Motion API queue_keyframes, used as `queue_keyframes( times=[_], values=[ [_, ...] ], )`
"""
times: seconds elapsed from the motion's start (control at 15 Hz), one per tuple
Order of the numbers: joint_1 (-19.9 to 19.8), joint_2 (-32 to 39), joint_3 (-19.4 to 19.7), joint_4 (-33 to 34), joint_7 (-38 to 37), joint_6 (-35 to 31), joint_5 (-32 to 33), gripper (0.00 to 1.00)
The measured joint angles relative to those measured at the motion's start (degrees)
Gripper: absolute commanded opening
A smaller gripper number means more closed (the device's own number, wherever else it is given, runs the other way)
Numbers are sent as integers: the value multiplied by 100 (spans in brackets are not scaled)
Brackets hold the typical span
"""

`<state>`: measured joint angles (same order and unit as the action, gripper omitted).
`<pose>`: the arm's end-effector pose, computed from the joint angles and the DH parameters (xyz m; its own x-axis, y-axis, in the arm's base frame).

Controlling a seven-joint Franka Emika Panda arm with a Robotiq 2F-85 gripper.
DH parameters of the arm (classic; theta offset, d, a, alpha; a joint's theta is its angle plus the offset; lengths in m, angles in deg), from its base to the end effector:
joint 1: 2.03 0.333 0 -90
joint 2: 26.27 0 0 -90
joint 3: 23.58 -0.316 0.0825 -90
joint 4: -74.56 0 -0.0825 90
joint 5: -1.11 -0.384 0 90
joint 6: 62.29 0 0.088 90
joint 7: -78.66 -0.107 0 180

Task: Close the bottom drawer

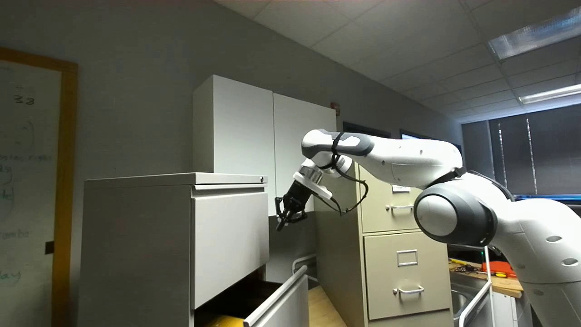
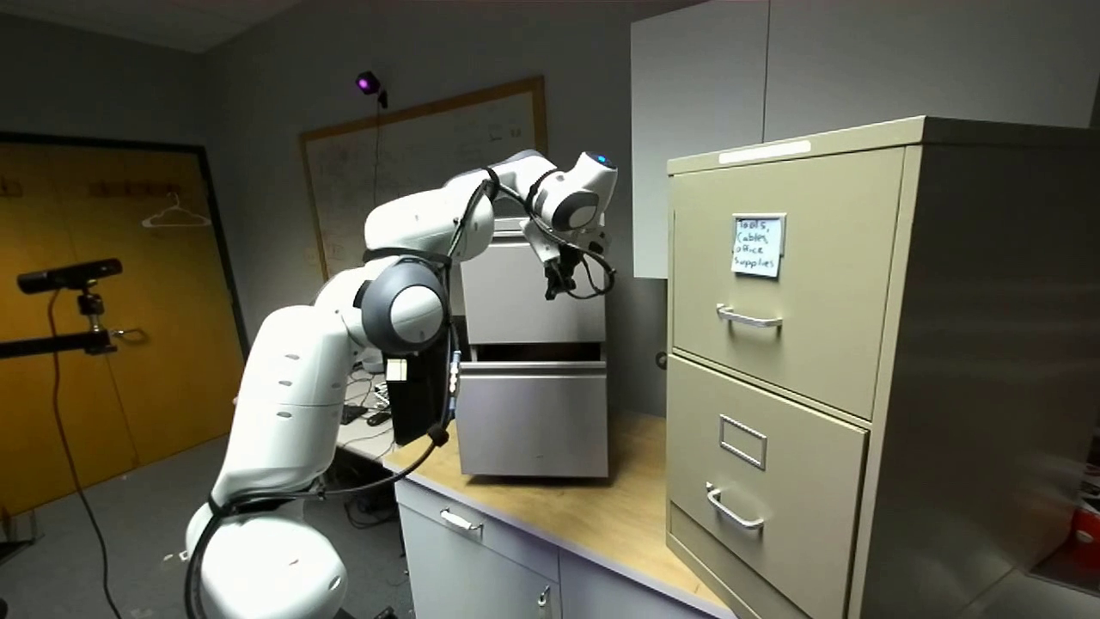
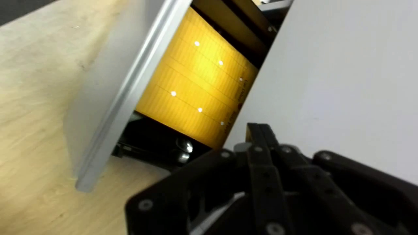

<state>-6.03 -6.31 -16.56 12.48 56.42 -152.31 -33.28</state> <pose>0.6554 -0.0473 0.6603 0.8722 -0.4844 -0.0679 -0.4407 -0.7181 -0.5387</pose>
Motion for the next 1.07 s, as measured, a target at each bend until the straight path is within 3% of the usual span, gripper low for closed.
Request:
queue_keyframes(
  times=[0.27,0.6,0.87,1.07],
  values=[
    [166,-128,33,-260,-294,724,805,0],
    [149,-460,148,-1707,-294,825,1026,0],
    [-17,-779,165,-3009,-294,481,1111,0],
    [-175,-1046,193,-3981,-294,-275,904,0]
  ],
)
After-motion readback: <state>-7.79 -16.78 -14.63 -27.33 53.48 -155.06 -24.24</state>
